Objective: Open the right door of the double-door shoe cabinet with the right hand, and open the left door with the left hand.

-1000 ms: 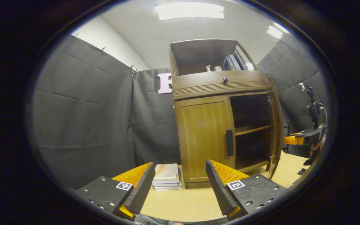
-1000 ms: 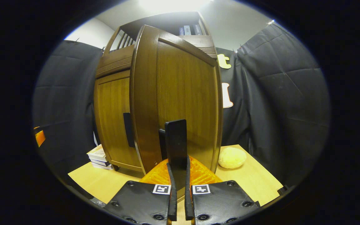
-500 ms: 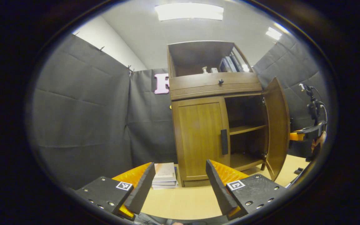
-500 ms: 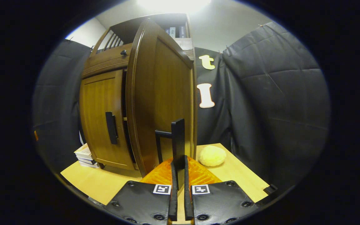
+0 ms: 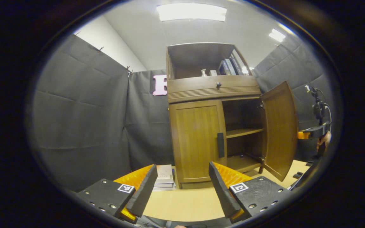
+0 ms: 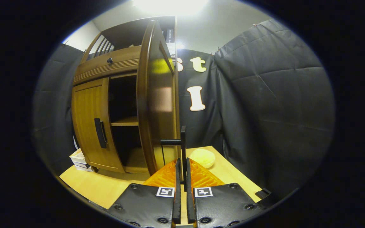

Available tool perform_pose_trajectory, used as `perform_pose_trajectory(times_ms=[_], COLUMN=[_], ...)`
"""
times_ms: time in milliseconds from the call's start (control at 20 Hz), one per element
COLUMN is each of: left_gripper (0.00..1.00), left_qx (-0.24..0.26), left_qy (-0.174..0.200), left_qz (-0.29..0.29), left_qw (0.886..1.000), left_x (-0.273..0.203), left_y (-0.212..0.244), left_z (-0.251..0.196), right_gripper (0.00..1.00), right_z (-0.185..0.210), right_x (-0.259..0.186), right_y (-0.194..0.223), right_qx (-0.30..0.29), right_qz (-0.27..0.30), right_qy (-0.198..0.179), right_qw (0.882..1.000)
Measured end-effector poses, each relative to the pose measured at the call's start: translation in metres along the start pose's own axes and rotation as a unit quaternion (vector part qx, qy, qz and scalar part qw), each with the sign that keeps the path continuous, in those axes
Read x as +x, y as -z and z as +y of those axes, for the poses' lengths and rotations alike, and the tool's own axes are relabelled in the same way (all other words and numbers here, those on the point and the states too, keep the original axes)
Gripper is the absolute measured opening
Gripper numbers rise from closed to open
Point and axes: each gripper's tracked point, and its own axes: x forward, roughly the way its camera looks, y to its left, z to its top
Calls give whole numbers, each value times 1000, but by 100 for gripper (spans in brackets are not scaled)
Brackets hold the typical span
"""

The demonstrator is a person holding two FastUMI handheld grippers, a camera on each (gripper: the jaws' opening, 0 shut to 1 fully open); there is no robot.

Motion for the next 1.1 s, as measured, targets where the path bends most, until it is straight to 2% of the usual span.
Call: perform_pose_trajectory(times_ms=[150,250,350,400,500,650,750,900,1000,1100], left_gripper=[93,93,93,93,93,93,93,93,93,93], left_qx=[-3,-13,-11,-8,-6,2,6,3,4,6], left_qy=[9,20,16,14,12,1,-5,-6,-8,-5], left_qz=[0,4,6,6,8,3,-1,-3,-6,-9], left_qw=[1000,1000,1000,1000,1000,1000,1000,1000,1000,1000], left_x=[2,-2,-2,-1,0,1,5,11,18,24], left_y=[0,3,2,2,2,0,-2,-3,-5,-6], left_z=[-9,-23,-26,-26,-29,-28,-28,-30,-29,-30], right_gripper=[1,2,0,3,4,13,14,62,94,92], right_z=[-24,-39,-39,-41,-48,-43,-46,-41,-48,-52], right_x=[-5,-10,-12,-15,-21,-41,-52,-71,-76,-76], right_y=[-4,-6,-5,-5,-5,-15,-16,-23,-27,-26], right_qx=[2,0,-2,-8,-25,-21,-15,9,4,-9], right_qz=[-3,-9,-11,-13,-20,-37,-46,-55,-67,-72], right_qy=[5,6,-27,-39,-50,-86,-99,-128,-125,-116], right_qw=[1000,1000,1000,999,998,995,994,990,990,991])
